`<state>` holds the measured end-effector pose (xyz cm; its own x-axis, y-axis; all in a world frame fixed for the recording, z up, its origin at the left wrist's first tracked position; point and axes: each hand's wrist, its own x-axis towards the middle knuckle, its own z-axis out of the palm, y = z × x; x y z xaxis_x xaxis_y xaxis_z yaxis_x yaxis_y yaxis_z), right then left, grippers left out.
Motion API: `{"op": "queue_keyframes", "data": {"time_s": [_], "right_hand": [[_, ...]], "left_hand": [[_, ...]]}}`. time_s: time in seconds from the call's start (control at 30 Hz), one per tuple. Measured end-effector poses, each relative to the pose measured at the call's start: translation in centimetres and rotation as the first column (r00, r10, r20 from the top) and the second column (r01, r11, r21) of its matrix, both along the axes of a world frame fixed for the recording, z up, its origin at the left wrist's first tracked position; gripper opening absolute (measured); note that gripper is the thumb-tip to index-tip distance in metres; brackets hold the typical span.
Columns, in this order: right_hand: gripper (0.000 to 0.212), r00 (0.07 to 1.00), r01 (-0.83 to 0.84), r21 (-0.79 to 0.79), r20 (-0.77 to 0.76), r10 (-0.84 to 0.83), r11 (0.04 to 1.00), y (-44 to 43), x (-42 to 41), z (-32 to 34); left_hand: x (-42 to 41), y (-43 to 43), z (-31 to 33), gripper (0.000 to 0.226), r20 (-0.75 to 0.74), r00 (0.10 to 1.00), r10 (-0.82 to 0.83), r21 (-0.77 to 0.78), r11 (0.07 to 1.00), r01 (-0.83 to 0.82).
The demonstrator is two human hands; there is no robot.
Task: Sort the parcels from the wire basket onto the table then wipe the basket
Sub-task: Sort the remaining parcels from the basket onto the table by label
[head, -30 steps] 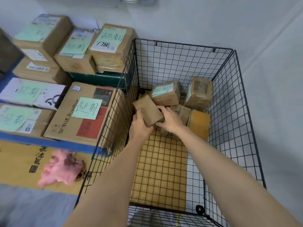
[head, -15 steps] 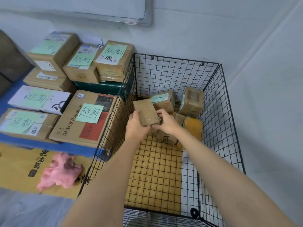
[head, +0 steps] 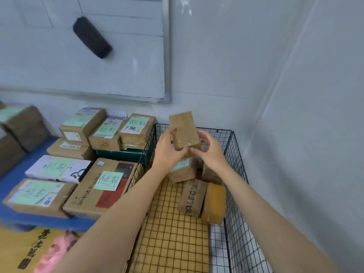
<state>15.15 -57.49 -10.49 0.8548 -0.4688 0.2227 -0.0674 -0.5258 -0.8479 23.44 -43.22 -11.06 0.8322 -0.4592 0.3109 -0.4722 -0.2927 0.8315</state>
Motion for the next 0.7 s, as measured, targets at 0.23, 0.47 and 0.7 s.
{"op": "queue_keyframes", "data": {"time_s": [0.23,0.47,0.7], "right_hand": [[0.058,0.972,0.050,-0.095,0.235,-0.027,0.994,-0.5,-1.4,7.0],[0.055,0.904,0.035,-0.324,0.413,0.109,0.945,0.4,-2.0,10.8],[0.054,0.880,0.119,-0.429,0.463,0.104,0.896,0.3,-2.4,13.1]], "left_hand": [[0.1,0.0,7.8,0.075,0.073,0.992,-0.103,-0.197,0.974,0.115],[-1.4,0.9,12.9,0.091,0.044,0.989,-0.140,-0.340,0.929,0.147],[-1.3,1.6,14.2,0.081,0.035,0.982,-0.187,-0.432,0.883,0.184]]}}
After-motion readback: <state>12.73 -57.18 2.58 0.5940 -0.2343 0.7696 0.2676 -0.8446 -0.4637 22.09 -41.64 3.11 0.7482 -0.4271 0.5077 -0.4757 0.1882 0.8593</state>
